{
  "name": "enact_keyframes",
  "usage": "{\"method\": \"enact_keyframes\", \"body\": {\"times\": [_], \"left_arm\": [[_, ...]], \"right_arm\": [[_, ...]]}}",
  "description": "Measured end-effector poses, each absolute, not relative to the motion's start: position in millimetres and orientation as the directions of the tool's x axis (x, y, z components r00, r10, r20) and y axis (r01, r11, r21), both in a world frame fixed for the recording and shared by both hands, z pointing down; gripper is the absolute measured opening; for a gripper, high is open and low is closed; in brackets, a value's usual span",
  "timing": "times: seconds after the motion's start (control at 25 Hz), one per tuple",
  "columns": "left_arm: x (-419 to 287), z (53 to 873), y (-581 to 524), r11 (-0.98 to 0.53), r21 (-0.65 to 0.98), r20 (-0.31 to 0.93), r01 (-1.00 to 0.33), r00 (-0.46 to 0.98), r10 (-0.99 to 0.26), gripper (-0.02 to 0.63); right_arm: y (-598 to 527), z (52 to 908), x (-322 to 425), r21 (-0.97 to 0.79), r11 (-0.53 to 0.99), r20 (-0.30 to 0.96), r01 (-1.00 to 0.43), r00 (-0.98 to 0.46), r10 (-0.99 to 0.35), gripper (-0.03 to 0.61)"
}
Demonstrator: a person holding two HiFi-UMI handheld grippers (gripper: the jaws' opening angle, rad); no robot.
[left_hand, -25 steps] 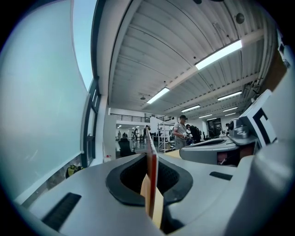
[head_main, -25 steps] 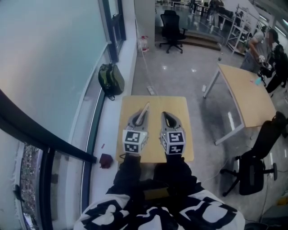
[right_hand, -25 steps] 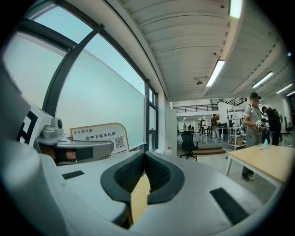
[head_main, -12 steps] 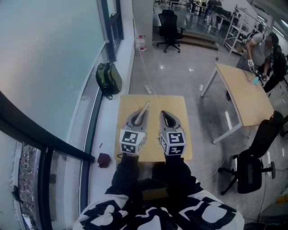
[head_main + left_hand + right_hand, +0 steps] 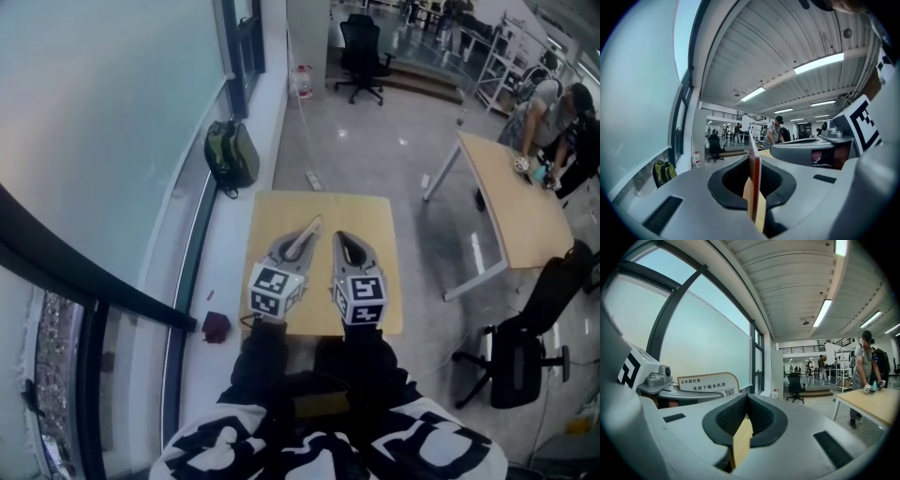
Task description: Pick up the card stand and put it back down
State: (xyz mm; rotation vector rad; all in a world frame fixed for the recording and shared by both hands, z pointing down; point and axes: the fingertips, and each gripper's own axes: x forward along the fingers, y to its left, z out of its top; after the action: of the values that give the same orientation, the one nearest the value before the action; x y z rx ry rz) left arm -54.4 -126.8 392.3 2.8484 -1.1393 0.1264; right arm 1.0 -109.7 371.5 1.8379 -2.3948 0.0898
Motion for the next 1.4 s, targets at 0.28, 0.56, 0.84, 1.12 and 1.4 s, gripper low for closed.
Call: {"method": "enact_keyframes", "body": {"times": [0.28, 0.56, 0.84, 1.12, 1.4], "left_arm": [[-64, 410, -142, -0.696, 0.069, 0.140, -0.715, 0.697, -0.703, 0.025], [-66, 419, -158, -0.671, 0.096, 0.155, -0.735, 0.677, -0.720, 0.024], [-70, 454, -177, -0.657, 0.092, 0.228, -0.748, 0.658, -0.718, 0.025], [-79, 493, -205, -0.651, 0.133, 0.328, -0.747, 0.653, -0.683, 0.025], [-84, 534, -248, -0.639, 0.160, 0.397, -0.753, 0.642, -0.656, 0.025]], "right_arm": [[-126, 383, -4, 0.018, 0.292, 0.157, -0.956, -0.285, -0.945, 0.023], [-145, 402, -1, -0.003, 0.336, 0.204, -0.942, -0.329, -0.922, 0.023], [-169, 431, 5, -0.031, 0.364, 0.254, -0.931, -0.360, -0.898, 0.023], [-199, 465, 21, -0.072, 0.373, 0.322, -0.925, -0.375, -0.869, 0.023], [-225, 510, 46, -0.078, 0.348, 0.405, -0.934, -0.348, -0.845, 0.023]]}}
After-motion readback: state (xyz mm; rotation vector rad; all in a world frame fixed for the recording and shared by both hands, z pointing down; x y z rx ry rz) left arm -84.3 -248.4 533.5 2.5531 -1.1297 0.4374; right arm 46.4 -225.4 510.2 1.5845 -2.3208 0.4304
